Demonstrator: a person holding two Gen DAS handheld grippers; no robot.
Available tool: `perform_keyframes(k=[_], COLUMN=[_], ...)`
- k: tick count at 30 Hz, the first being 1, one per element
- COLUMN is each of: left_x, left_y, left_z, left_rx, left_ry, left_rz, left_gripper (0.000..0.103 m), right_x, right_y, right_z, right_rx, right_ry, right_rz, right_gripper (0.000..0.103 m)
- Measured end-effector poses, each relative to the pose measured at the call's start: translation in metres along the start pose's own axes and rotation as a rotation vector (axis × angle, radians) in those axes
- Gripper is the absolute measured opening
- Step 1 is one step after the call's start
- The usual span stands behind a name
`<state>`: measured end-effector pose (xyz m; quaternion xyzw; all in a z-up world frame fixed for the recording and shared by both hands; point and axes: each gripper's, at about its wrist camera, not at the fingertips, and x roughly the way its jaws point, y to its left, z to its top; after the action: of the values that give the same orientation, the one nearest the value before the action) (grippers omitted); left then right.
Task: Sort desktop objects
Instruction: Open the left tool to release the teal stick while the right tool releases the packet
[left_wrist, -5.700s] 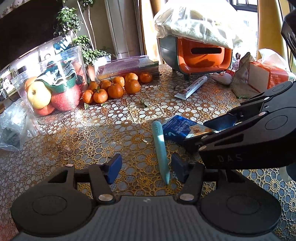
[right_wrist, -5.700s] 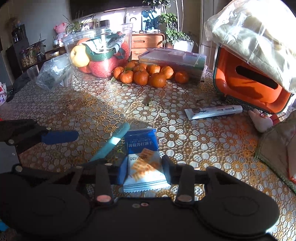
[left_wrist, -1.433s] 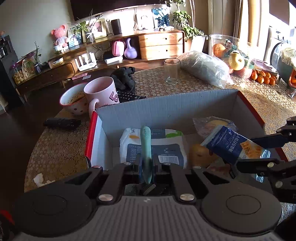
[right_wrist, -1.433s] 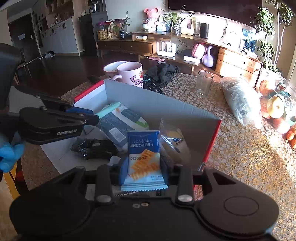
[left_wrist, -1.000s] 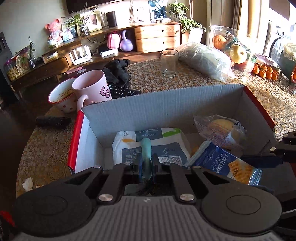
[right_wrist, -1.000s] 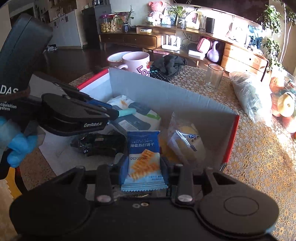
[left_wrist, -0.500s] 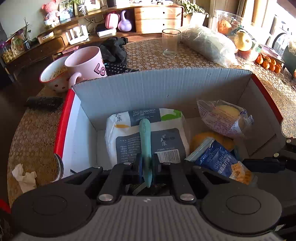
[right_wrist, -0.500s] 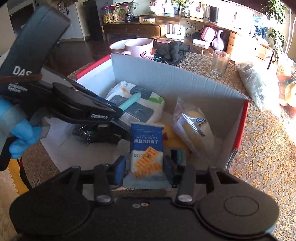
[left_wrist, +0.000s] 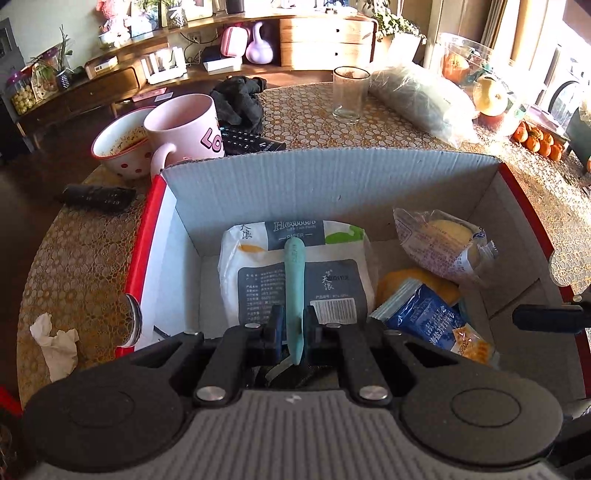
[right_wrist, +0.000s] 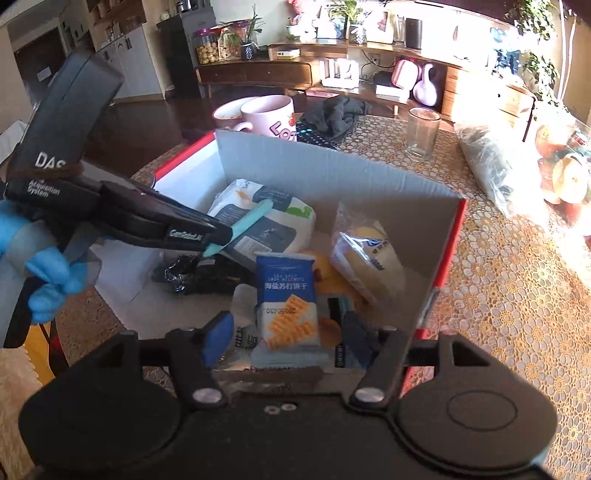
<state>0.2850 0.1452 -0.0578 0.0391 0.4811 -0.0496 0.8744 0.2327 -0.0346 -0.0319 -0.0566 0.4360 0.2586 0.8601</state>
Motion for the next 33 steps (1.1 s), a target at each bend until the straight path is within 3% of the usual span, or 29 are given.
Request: perform_keyframes(k=[19, 24, 31, 32, 33], left_x=[-0.074, -0.09, -0.109, -0.112, -0.114], left_y=[-0.011, -0.017, -0.025, -0.026, -0.028], left_z=[-0.031, -0.039, -0.048, -0.05, -0.051], left_rx=[-0.036, -0.027, -0.02, -0.017, -0.012], left_ry=[-0.134, -0.163, -0.193, -0.203, -0.215], left_rz=[0.053, 0.051, 0.058, 0.07, 0.086], left_gripper=[0.012, 0.028, 0.031, 0.035, 0.047], right_x=[-0.046, -0.057, -0.072, -0.075, -0.077], right_y=[0.001, 0.004, 0.008, 0.008, 0.009], right_z=[-0.006, -0.008, -0.015, -0.016, -0.017], right_rx=[-0.002, -0.011, -0.017, -0.016, -0.018], right_ry=[-0.08, -0.104, -0.145, -0.151, -0.156], right_rz=[0.015, 0.012, 0.027, 0.03, 0.032], right_gripper=[0.066, 0.066, 0.071, 0.072, 0.072])
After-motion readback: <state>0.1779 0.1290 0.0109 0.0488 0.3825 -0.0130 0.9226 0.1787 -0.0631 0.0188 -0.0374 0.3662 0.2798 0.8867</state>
